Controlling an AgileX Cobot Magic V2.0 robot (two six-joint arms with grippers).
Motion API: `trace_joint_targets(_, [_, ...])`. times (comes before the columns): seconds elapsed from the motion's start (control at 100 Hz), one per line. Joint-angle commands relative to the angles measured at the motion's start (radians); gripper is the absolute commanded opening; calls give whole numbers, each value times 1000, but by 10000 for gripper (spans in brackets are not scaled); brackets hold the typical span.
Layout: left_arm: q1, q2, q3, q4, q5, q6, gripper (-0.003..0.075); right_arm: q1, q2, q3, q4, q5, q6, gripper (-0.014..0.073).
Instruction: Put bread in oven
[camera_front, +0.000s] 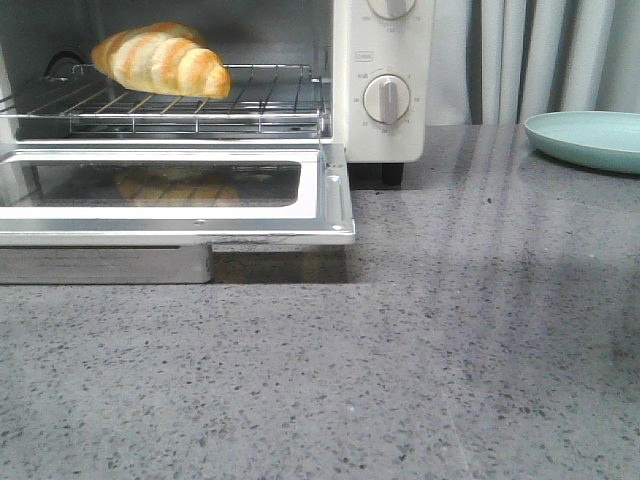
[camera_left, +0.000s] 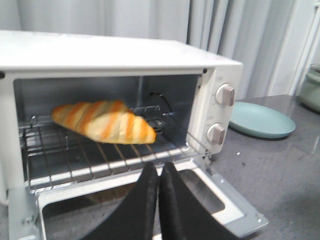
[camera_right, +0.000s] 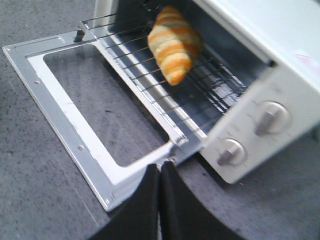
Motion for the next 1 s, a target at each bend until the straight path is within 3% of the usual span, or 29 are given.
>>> trace_joint_targets(0.0, [4,5,-2,-12,-88,-7,-21,-21,-239,101,-66,-54,0,-67])
trace_joint_targets(0.16, [4,5,17,-12,-92,-7,-22,-61,-603,245,-98,37,4,-67])
trace_joint_targets(0.32, [4,5,19,-12,-109,-7,-21,-67,-791,291,-116,192,4,-67])
trace_joint_targets(0.99, [4,5,19,-26,-109,-7,-21,-67,-841,300,-132,183,4,-69])
